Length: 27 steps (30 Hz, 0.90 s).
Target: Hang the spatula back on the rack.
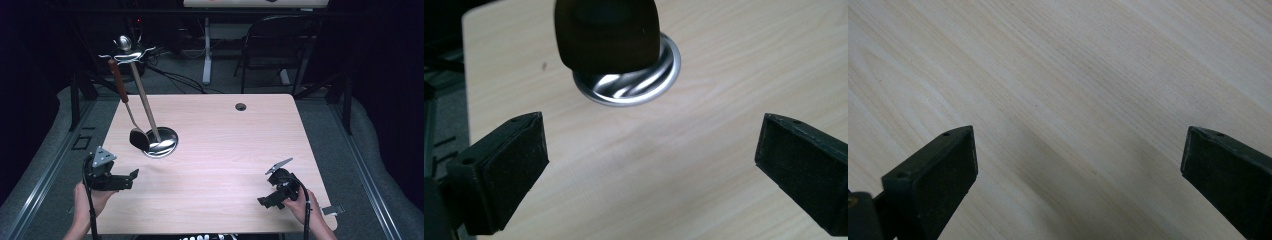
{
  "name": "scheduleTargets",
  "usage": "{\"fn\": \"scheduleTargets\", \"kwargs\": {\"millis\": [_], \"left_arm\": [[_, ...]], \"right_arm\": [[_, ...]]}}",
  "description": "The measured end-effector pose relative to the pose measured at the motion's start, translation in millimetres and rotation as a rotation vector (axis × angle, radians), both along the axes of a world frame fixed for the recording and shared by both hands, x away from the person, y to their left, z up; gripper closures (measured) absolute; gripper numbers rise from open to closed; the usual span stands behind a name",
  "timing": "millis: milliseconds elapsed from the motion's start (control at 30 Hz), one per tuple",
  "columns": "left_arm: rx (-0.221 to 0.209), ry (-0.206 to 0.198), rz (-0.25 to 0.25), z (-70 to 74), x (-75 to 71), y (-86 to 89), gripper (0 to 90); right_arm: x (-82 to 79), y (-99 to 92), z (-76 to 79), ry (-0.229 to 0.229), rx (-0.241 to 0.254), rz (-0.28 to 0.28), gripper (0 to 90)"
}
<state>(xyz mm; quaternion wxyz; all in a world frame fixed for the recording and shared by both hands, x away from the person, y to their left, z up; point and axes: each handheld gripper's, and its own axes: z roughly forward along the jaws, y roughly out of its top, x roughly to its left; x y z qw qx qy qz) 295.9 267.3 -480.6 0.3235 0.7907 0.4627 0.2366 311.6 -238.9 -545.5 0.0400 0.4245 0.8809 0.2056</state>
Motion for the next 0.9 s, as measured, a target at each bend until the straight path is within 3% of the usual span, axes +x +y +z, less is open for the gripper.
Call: {"fn": "scheduleTargets", "kwargs": {"millis": [33, 400, 600, 700, 900], "left_arm": [[0.016, 0.021, -0.013, -6.3, -0.2, -3.2, 0.2], [0.057, 0.075, -0.028, -27.5, -1.2, -10.1, 0.0], [0.14, 0.09, -0.042, -37.2, 5.4, -14.8, 0.0], [0.13, 0.069, -0.047, -40.5, 9.8, -12.0, 0.1], [0.13, 0.114, -0.058, -49.6, 18.6, -6.8, 0.0]], "right_arm": [[-0.2, 0.0, 0.2, -0.001, 0.0, 0.002, 1.4], [-0.4, 0.1, -0.9, 0.006, -0.003, 0.011, 1.4], [-2.1, -0.2, 0.4, -0.001, -0.015, 0.017, 1.4], [-1.7, -0.5, -0.9, 0.006, -0.02, 0.018, 1.4], [-1.1, -0.1, -3.7, 0.007, -0.002, 0.011, 1.5]]}}
